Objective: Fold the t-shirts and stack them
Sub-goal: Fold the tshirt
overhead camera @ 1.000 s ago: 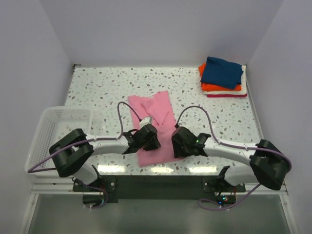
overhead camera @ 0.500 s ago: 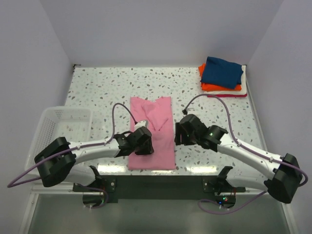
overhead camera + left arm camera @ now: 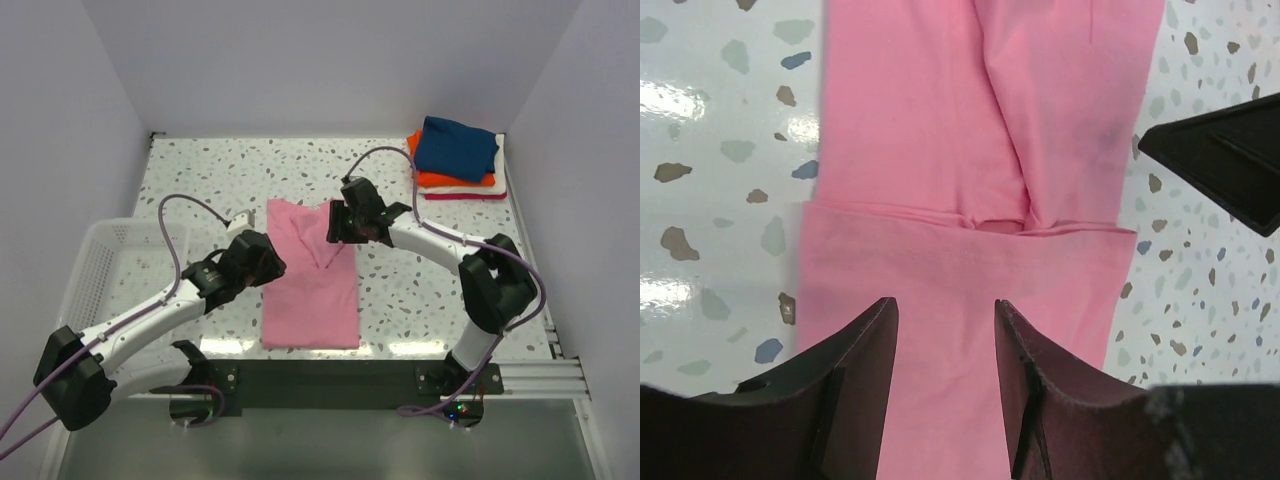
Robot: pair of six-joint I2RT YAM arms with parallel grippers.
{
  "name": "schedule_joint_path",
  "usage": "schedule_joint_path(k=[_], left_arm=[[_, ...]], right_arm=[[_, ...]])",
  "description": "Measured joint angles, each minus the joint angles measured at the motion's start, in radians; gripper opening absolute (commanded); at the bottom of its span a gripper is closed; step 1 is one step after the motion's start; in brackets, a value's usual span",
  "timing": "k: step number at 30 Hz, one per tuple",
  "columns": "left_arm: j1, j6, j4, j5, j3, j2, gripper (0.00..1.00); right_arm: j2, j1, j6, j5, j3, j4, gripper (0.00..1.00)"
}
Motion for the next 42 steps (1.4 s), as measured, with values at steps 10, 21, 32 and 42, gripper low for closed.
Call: schedule_joint_path(k=[10,21,32,42], left_arm=[[0.111,0.047,0.055,0.035,-0.027,0.067,0.49],[0.132,0.086,0.092,0.08,-0.027,0.096,0.49],[0.146,0.098,0.104,0.106,-0.029,0.096,0.49],[0.146,0.1,0.111,0.124,-0.045,0.103,0.49]], right_arm=[[0.088,0.0,-0.005,-0.023,0.079,0.029,0.47],[0.373,-0.013,-0.043,-0.031,0.354,0.077,0.51],[0.475,-0.033,-0.068,-0.129,0.44,0.127,0.57],[0.504,-0.033,-0.094,-0.216,0.481,0.14,0.57]])
